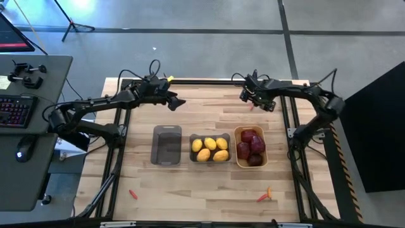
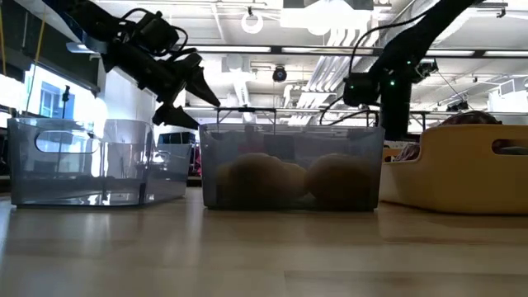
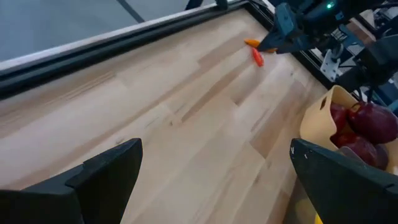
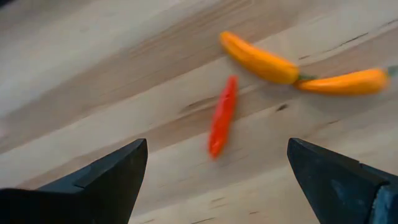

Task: Sort produce into baskets
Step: Put the orange chili pepper into the left black bin

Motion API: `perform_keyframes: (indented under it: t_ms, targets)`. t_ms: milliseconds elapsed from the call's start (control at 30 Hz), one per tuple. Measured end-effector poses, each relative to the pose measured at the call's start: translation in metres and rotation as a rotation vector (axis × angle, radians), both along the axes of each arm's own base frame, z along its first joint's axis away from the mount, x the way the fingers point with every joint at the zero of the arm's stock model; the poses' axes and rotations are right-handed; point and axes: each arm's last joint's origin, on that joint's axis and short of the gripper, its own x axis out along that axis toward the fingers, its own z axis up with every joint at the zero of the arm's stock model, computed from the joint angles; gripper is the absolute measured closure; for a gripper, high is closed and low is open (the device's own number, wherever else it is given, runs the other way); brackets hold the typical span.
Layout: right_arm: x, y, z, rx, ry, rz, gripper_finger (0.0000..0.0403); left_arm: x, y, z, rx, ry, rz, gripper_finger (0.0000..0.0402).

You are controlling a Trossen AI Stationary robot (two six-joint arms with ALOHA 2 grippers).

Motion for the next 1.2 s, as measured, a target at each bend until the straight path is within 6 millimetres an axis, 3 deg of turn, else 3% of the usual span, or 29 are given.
perform_keyframes:
  t_ms: [133,267,533,1033,1200]
  targets:
    - [0.000,-0.002,-0.007,0.087,0.073,-0.013,0.0027,-0.003,0.002,-0.001,-0.009,0.013,0.012,0.0007]
    - [0.007,-0.007,-0.005,0.040,0.020,-0.012,0.0027,-0.002,0.002,-0.002,-0.018,0.011,-0.007,0.0007]
    - [0.000,-0.011,-0.013,0.051,0.065,-0.087,0.0055,-0.001,-0.001,-0.001,-0.038,-0.016,-0.097,0.0007]
    - [0.007,-0.017,-0.036,0.079,0.100,-0.059,0.0230,-0.002,-0.002,-0.002,-0.081,-0.019,-0.104,0.0007]
    - [0.009,-0.018,-0.036,0.063,0.100,-0.007,0.0298,-0.003,-0.002,0.011,-0.062,-0.122,-0.179,0.0007]
